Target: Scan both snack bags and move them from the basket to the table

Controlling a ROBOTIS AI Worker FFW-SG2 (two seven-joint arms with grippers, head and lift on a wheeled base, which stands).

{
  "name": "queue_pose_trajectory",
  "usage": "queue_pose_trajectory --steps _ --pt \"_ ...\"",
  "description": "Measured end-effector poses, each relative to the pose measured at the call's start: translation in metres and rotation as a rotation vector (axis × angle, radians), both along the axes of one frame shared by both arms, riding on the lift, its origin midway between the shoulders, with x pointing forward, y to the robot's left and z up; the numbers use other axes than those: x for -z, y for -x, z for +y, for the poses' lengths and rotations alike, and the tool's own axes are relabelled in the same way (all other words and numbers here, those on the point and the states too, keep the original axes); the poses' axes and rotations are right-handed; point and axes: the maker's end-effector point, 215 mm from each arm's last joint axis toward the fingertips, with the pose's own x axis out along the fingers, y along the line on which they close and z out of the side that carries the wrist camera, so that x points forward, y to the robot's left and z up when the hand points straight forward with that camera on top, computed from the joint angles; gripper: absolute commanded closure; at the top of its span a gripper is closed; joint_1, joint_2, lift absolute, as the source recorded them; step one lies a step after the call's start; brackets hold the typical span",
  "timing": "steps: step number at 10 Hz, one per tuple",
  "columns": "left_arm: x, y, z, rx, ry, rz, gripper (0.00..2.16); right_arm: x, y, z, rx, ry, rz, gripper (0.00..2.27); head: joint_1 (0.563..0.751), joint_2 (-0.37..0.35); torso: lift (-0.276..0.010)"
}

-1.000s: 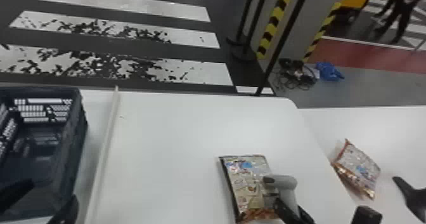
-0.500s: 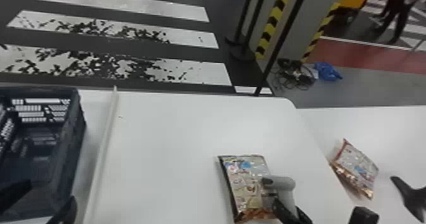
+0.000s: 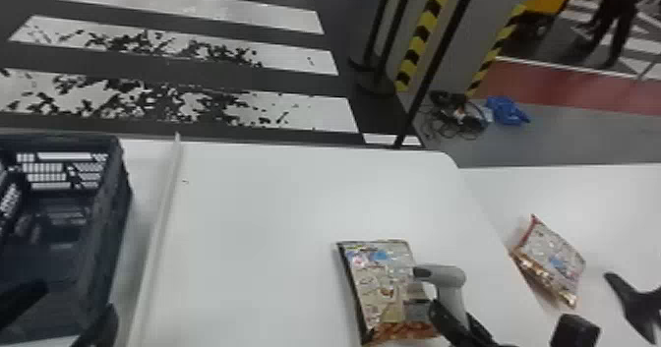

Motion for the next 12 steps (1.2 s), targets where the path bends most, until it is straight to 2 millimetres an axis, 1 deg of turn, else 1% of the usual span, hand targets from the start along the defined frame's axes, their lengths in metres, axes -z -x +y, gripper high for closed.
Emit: queue_pose_trajectory --steps 2,4,5,6,8,10,12 --pt "-0.001 0.002 -0.001 0.003 0.001 -0.001 0.09 -0.011 -0.004 -0.017 0.028 0.001 -0.007 2.25 0.695 -0.322 -0.098" --pt "-0.003 0.004 -0.003 0.006 0.001 -0.003 0.09 -0.023 -0.013 -0.042 0.067 0.016 -0.021 2.25 0.695 -0.350 -0.098" --pt "-0.004 0.006 -0.003 0.006 0.000 -0.005 0.09 -0.026 -0.018 -0.054 0.088 0.025 -0.025 2.25 0.695 -0.350 -0.098" --pt "-0.005 0.008 -0.003 0.007 -0.002 -0.006 0.09 -0.024 -0.023 -0.066 0.106 0.028 -0.017 2.25 0.695 -0.350 -0.098" --pt "-0.008 0.011 -0.004 0.011 -0.004 -0.011 0.09 -0.013 -0.030 -0.089 0.121 0.050 0.015 2.25 0.695 -0.350 -0.098" --pt "-0.008 0.015 -0.003 0.013 -0.005 -0.013 0.09 0.005 -0.031 -0.105 0.124 0.052 0.046 2.25 0.695 -0.350 -0.098" --pt "-0.008 0.017 -0.003 0.016 -0.006 -0.011 0.09 0.016 -0.034 -0.120 0.119 0.087 0.052 2.25 0.695 -0.350 -0.098"
